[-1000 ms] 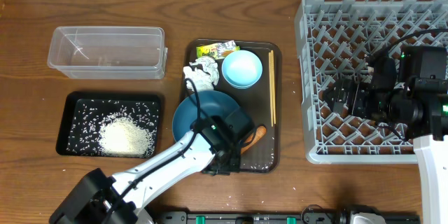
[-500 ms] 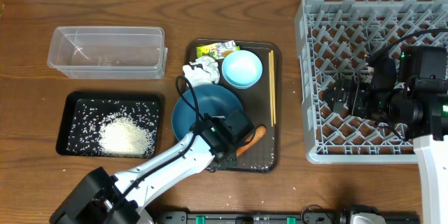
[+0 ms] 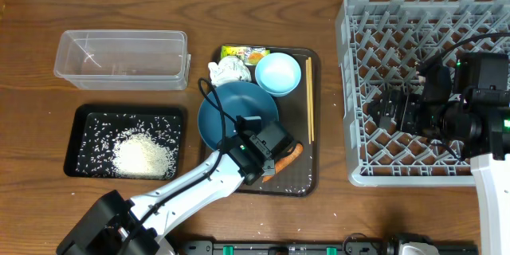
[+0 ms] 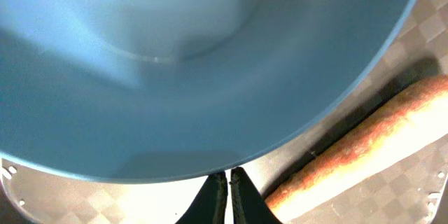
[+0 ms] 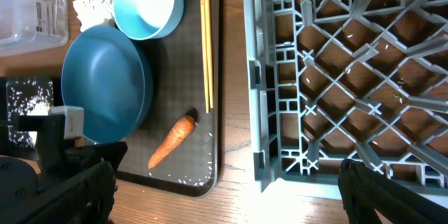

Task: Sort waste into correct bins and load items into the dishwasher rack
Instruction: 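Lower the left gripper onto the orange carrot and grasp it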

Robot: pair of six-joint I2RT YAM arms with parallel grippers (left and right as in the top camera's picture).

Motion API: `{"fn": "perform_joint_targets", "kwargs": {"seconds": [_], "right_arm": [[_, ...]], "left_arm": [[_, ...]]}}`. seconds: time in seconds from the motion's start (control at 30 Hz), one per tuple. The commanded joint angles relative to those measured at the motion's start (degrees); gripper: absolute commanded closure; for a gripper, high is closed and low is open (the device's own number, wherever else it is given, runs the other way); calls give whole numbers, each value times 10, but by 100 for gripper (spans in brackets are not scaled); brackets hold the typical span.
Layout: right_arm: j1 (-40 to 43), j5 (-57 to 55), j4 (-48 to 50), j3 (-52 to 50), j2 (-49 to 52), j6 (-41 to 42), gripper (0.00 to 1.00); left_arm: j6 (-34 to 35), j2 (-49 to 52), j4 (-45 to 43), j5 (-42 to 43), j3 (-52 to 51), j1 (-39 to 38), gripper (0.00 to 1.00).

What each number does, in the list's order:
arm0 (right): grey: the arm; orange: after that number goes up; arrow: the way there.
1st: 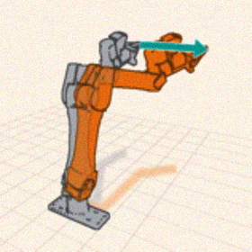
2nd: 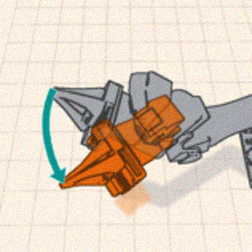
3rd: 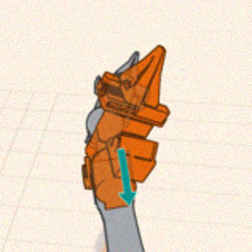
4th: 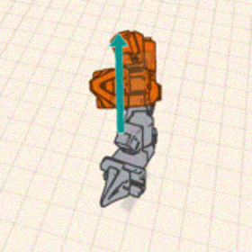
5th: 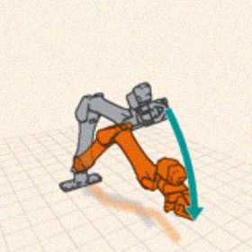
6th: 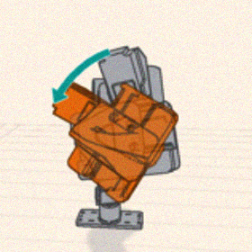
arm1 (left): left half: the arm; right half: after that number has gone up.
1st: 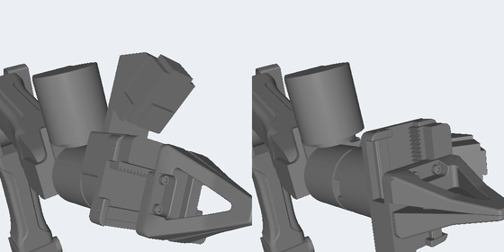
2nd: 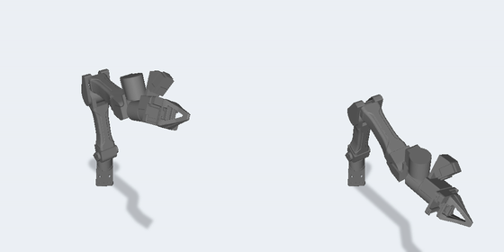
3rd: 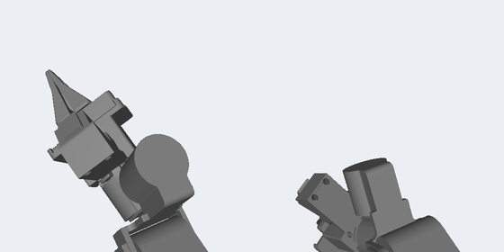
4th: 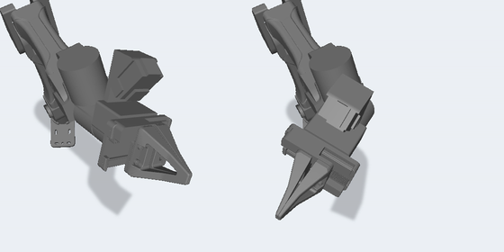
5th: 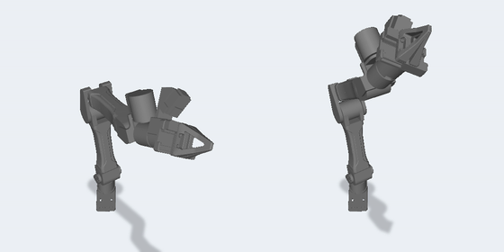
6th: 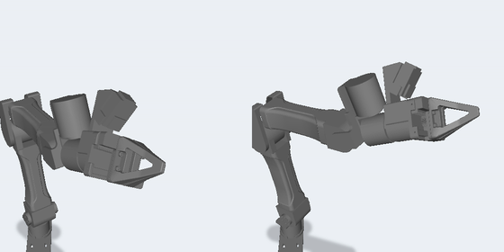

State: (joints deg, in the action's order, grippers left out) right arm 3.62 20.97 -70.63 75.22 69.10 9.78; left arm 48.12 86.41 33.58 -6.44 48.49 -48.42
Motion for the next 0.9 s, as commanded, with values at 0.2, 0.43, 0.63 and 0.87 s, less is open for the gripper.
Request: {"fn": "perform_joint_targets", "kwargs": {"seconds": [0.2, 0.43, 0.63, 0.87], "right_arm": [[-3, 0, 1, -3, -1, -9, 1], [-3, 0, 1, -3, -1, -9, 1], [-3, 0, 1, -3, -1, -9, 1], [-3, 0, 1, -3, -1, -9, 1]], "left_arm": [[-67, -3, -6, 95, 9, 1, 68], [-169, -3, -20, 119, 9, 1, 26], [-212, -2, -46, 118, 9, 1, 22], [-272, -2, -53, 131, 7, 1, 9]]}}
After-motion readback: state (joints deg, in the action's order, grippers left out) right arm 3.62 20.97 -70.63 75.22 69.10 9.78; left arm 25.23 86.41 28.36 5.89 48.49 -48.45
